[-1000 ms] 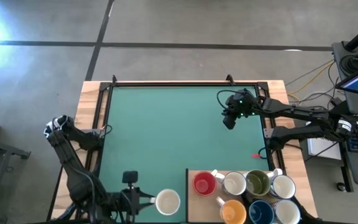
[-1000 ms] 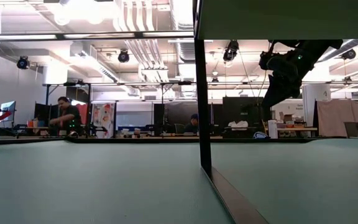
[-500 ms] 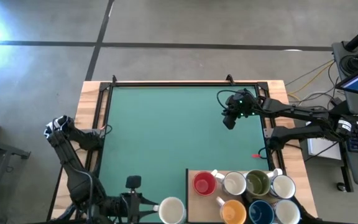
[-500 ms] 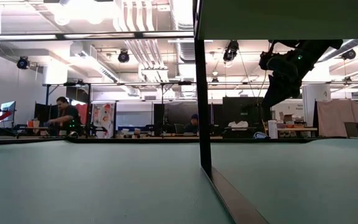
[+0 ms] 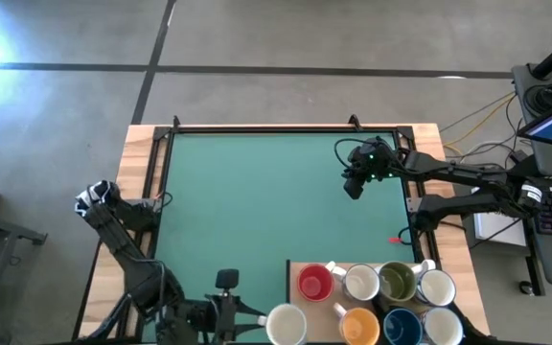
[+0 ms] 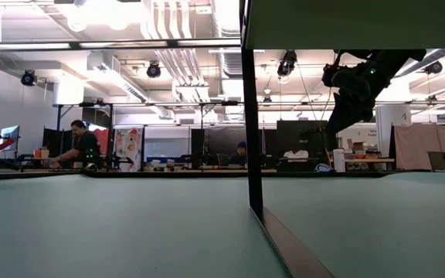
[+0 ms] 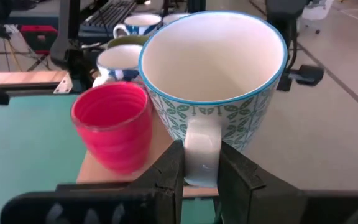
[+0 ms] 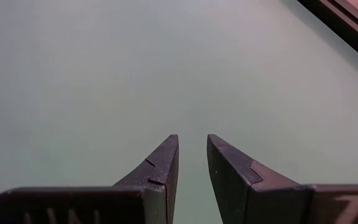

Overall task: Place coffee mugs
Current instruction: Put the gray patterned mug on the shelf

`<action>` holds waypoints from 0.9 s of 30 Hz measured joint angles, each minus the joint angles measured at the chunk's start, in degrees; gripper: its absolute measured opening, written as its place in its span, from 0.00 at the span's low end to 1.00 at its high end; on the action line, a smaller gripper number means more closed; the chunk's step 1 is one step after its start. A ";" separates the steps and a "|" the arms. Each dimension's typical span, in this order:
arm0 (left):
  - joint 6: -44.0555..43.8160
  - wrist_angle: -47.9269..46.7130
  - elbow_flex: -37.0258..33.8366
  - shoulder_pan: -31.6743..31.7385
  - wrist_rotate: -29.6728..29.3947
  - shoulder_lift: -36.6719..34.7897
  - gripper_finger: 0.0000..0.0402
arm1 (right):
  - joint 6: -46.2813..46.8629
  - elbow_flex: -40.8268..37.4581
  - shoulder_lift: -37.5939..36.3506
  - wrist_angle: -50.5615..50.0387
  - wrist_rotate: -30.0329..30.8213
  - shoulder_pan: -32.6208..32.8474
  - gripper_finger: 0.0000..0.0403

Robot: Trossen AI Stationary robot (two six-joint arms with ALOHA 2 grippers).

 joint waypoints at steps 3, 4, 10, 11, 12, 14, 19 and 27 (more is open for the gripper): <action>1.20 1.69 0.00 1.42 1.05 0.65 0.12 | 0.00 0.00 0.00 0.00 0.02 0.00 0.18; 1.38 2.00 0.00 1.90 1.25 0.98 0.12 | 0.00 0.00 0.00 0.01 0.01 0.01 0.18; 1.36 3.99 0.15 4.19 4.29 2.83 0.12 | 0.00 0.00 0.00 0.00 0.02 0.00 0.18; 1.41 3.71 0.66 4.31 4.40 3.14 0.12 | 0.00 0.00 0.00 0.01 0.00 0.01 0.18; 1.42 3.51 1.07 4.47 4.76 3.46 0.12 | 0.00 0.00 0.00 0.01 0.01 0.01 0.18; 1.42 2.77 1.83 4.74 5.25 4.06 0.12 | 0.00 0.00 0.00 0.00 0.02 0.00 0.18; 1.41 2.24 2.01 5.41 6.35 5.13 0.12 | 0.00 0.00 0.00 0.00 -0.01 0.00 0.18; 0.81 2.59 2.03 5.99 7.59 7.29 0.12 | 0.00 0.00 0.00 0.01 0.00 0.00 0.18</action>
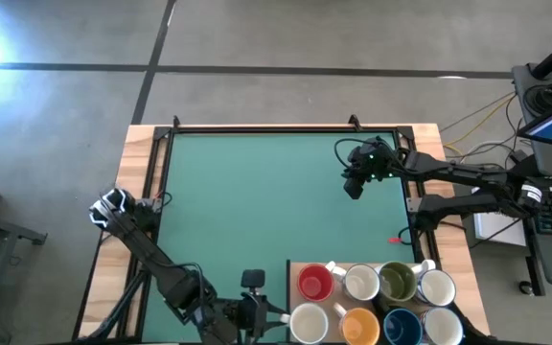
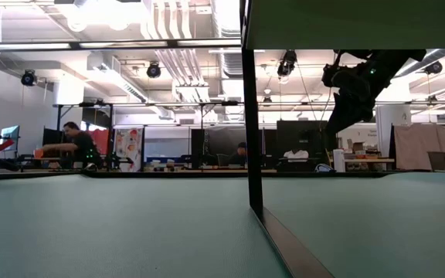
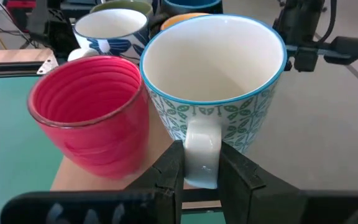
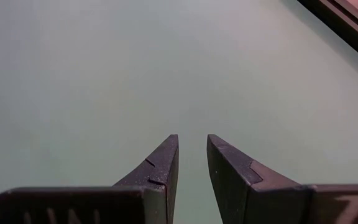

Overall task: Place coffee mugs
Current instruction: Put the gray patterned mug on the shelf

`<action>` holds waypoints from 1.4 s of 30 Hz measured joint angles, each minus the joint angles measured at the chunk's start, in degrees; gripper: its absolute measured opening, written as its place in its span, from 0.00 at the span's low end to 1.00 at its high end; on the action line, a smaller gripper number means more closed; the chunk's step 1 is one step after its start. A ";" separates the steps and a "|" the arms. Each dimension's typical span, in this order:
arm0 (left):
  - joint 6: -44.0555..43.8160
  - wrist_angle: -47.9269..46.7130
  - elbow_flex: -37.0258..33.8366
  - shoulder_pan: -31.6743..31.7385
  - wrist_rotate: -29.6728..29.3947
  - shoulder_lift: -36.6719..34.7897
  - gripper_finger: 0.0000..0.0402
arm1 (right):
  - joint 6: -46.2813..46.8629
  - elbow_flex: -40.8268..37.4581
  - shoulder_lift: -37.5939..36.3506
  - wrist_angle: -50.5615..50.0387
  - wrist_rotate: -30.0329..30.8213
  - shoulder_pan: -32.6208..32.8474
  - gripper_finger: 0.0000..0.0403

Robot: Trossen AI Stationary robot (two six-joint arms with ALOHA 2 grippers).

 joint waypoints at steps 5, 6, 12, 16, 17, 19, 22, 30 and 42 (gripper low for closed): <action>1.01 0.32 0.00 0.15 0.09 1.06 0.12 | 0.00 0.00 0.00 -0.01 0.01 0.02 0.18; 1.50 0.25 0.00 0.17 0.13 1.28 0.12 | 0.00 0.00 0.00 -0.01 -0.01 0.00 0.18; 4.61 0.15 0.00 0.35 -0.07 1.98 0.12 | 0.00 0.00 0.00 -0.01 -0.01 0.00 0.18; 5.11 -0.08 0.00 0.70 0.65 2.21 0.12 | 0.00 0.00 0.00 0.01 -0.01 0.00 0.18; 5.12 -0.09 0.00 0.86 0.93 2.21 0.12 | 0.00 0.00 0.00 -0.01 0.01 0.01 0.18; 5.27 -0.07 0.00 1.06 0.89 2.21 0.12 | 0.00 0.00 0.00 0.00 0.00 0.01 0.18; 5.51 -0.40 0.00 1.34 0.92 2.21 0.12 | 0.00 0.00 0.00 0.01 -0.01 0.00 0.18; 6.60 -0.98 0.00 1.58 1.21 2.21 0.14 | 0.00 0.00 0.00 0.00 -0.01 0.02 0.18; 6.62 -0.94 0.00 2.71 2.91 2.21 0.14 | 0.00 0.00 0.00 0.01 -0.01 0.02 0.18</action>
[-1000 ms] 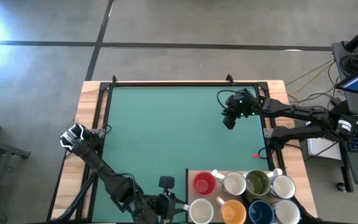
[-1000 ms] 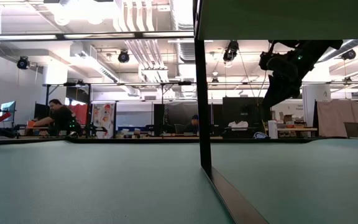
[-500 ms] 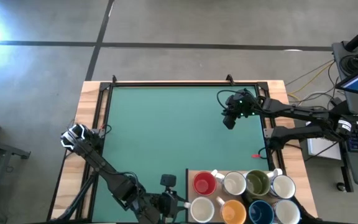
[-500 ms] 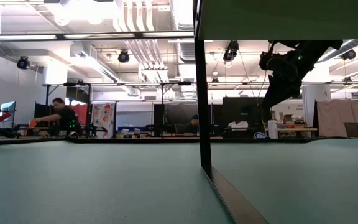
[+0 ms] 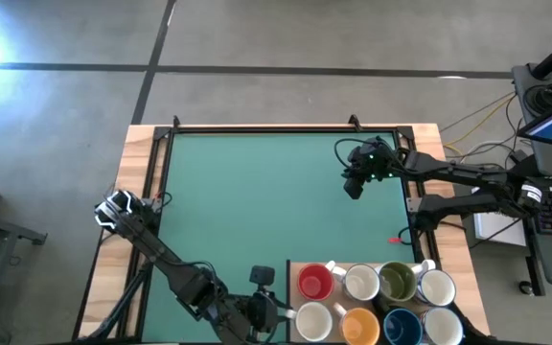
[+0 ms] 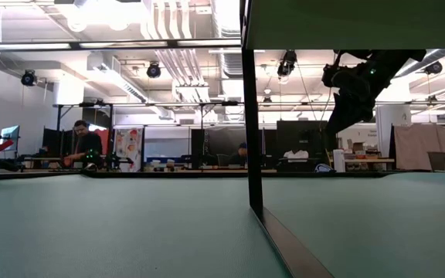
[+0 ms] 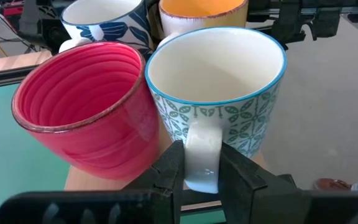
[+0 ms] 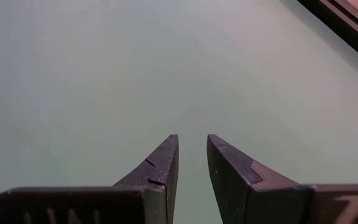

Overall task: Place coffee mugs
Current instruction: Put the gray patterned mug on the shelf

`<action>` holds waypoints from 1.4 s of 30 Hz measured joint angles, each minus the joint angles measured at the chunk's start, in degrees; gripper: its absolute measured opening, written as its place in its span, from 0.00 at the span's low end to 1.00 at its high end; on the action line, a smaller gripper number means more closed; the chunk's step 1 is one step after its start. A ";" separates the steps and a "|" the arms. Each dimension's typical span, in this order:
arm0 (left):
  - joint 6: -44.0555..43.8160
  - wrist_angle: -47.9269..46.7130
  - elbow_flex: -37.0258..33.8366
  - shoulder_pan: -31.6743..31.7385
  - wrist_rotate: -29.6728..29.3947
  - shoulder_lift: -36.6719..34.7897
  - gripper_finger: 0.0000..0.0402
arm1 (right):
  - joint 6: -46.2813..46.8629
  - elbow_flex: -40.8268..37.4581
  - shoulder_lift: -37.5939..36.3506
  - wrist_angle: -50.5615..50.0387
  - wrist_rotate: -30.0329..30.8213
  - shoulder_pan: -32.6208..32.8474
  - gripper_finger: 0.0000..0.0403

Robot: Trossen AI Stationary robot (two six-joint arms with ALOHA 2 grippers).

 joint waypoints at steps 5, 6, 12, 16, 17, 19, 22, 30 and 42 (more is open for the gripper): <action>0.78 1.85 0.00 0.13 0.08 0.53 0.14 | 0.00 0.00 0.00 -0.02 0.02 0.00 0.18; 0.86 2.29 0.00 0.14 0.11 0.75 0.14 | 0.00 0.00 0.00 -0.01 0.00 0.00 0.18; 1.24 3.67 0.02 0.35 0.11 1.40 0.14 | 0.00 0.00 0.00 -0.02 0.01 0.00 0.18; 1.24 3.68 0.02 0.35 0.06 1.40 0.14 | 0.00 0.00 0.00 0.00 0.00 -0.01 0.18; 1.23 3.69 0.02 0.35 0.06 1.40 0.14 | 0.00 0.00 0.00 -0.01 0.01 -0.02 0.18; 1.04 3.67 0.02 0.35 0.04 1.42 0.14 | 0.00 0.00 0.00 -0.02 0.02 0.00 0.18; 0.81 3.67 0.02 0.33 -0.35 1.44 0.15 | 0.00 0.00 0.00 -0.01 0.01 -0.01 0.18; -0.02 3.42 0.02 0.33 -0.57 1.44 0.19 | 0.00 0.00 0.00 0.00 0.00 0.00 0.18; -3.30 1.38 0.11 0.33 -1.03 1.38 0.22 | 0.00 0.00 0.00 0.00 0.01 0.00 0.18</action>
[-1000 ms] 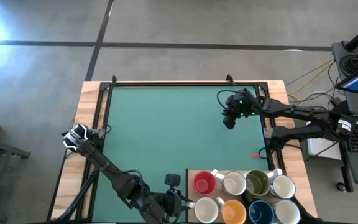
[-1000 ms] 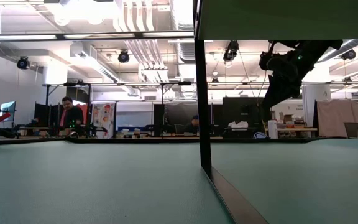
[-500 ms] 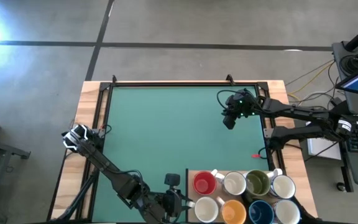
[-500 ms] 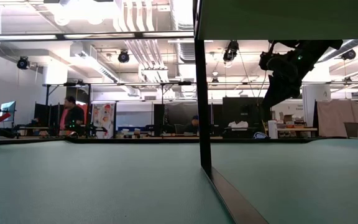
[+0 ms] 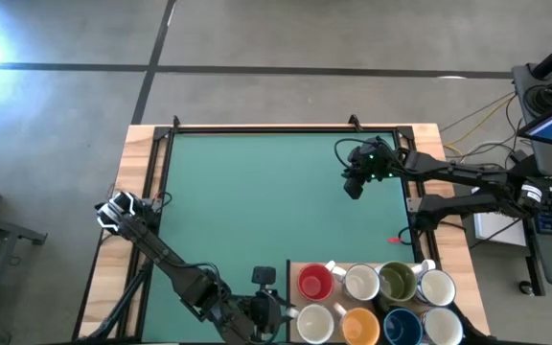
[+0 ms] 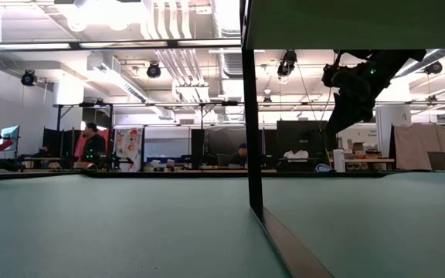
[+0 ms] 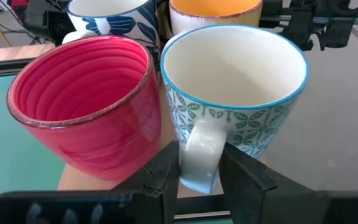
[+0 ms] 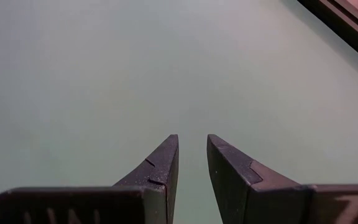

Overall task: Place coffee mugs
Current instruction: Put the gray patterned mug on the shelf, then return to Home Position

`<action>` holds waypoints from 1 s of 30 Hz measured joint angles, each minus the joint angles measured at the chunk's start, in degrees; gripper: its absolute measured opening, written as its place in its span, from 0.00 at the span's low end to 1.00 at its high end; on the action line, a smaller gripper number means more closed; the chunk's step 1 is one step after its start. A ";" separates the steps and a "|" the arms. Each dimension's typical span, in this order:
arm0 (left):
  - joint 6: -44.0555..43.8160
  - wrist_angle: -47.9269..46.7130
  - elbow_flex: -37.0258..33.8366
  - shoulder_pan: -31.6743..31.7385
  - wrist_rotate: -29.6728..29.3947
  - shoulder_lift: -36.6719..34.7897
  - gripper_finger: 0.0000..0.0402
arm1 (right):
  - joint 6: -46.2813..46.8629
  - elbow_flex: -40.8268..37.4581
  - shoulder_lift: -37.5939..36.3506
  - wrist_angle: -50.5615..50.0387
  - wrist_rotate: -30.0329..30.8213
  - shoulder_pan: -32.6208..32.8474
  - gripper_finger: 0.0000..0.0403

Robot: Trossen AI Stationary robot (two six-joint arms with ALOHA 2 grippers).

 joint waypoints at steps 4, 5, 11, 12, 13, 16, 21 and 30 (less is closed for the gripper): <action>0.06 -0.19 0.00 0.02 -0.02 -0.02 0.28 | 0.00 0.00 0.00 -0.02 -0.01 -0.01 0.18; 0.07 -0.34 0.00 0.00 0.00 -0.09 0.29 | 0.00 0.00 0.00 -0.02 0.01 0.01 0.18; -0.60 -2.19 0.00 -0.01 -0.10 -0.83 0.31 | 0.00 0.00 0.00 -0.01 0.00 0.00 0.18; -1.25 -2.77 0.00 -0.11 -0.09 -1.09 0.31 | 0.00 0.00 0.00 0.00 -0.01 0.00 0.18; -1.97 -3.32 0.00 -0.22 -0.10 -1.35 0.31 | 0.00 0.00 0.00 -0.02 0.01 -0.01 0.18; -4.18 -5.82 0.00 -0.74 -0.17 -2.17 0.31 | 0.00 0.00 0.00 0.00 0.01 -0.01 0.18; -6.80 -10.10 -0.04 -1.51 -1.39 -4.29 0.31 | 0.00 0.00 0.00 -0.02 0.00 0.00 0.18; -12.00 -22.36 -1.23 -2.50 -1.64 -9.06 0.31 | 0.00 0.00 0.00 -0.02 0.00 0.00 0.18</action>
